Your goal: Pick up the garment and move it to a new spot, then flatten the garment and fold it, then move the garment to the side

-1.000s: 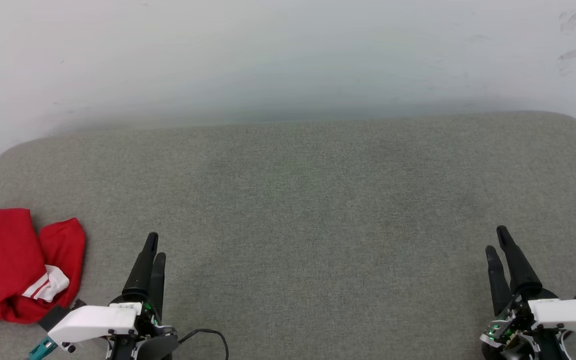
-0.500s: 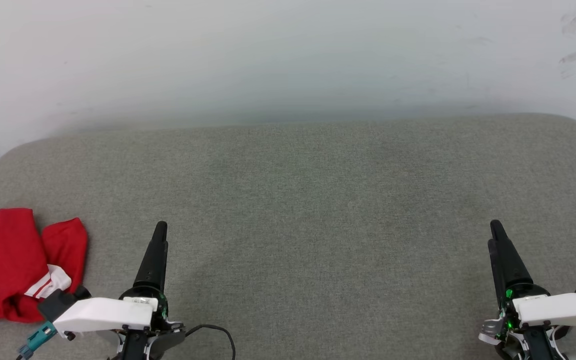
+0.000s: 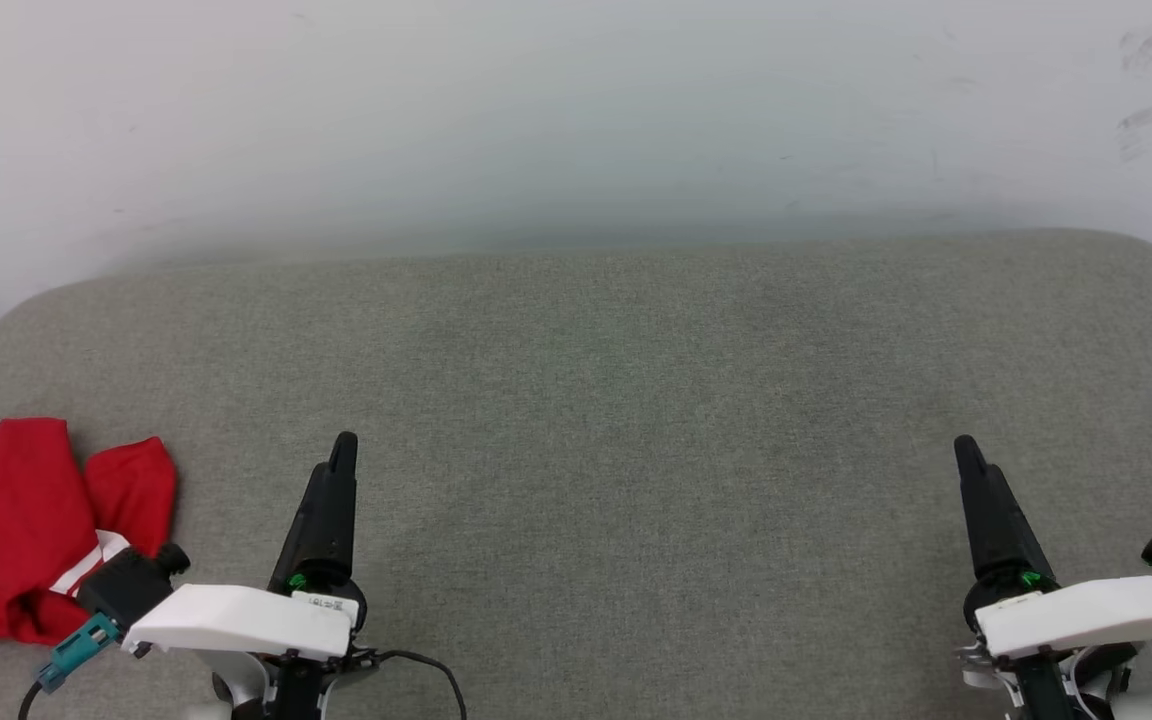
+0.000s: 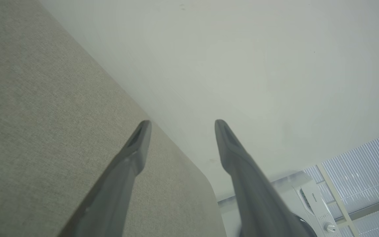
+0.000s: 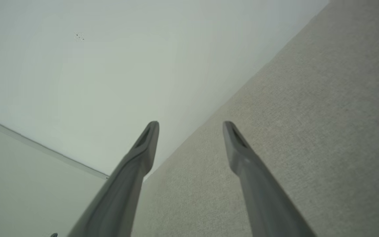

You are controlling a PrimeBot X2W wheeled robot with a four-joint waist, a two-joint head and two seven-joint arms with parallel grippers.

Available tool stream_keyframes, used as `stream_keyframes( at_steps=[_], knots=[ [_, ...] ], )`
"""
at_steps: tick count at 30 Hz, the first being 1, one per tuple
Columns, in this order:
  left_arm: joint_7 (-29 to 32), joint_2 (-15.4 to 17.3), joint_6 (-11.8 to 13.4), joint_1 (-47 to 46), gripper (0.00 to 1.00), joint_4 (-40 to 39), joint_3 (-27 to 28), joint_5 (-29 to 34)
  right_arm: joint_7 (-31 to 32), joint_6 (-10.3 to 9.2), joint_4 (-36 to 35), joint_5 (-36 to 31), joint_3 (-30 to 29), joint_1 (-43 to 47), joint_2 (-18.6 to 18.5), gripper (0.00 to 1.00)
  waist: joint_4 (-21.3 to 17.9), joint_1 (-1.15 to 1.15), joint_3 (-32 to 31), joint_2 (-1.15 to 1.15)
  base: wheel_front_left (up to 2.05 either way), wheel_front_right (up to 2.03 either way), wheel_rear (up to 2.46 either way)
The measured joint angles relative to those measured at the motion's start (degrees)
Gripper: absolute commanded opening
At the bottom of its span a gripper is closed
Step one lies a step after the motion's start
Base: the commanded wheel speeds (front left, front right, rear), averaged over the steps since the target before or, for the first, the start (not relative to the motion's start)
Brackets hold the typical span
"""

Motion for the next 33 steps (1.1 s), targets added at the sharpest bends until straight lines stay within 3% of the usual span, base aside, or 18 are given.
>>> stream_keyframes(
  at_steps=[15,33],
  knots=[
    [-2.8,0.5,0.0,0.1,1.0,-1.5,-0.9,21.0,-2.5,0.01,0.0,-21.8,0.7,-0.7,0.0,1.0,-0.2,0.0,-0.1,0.0,0.0,0.0,0.0],
    [-5.9,2.4,0.6,1.0,1.0,-2.6,-2.1,40.6,-2.0,0.01,-1.9,-40.2,-0.5,-0.9,0.6,1.0,-0.1,0.0,-0.1,0.0,0.0,0.0,0.0]
  ],
)
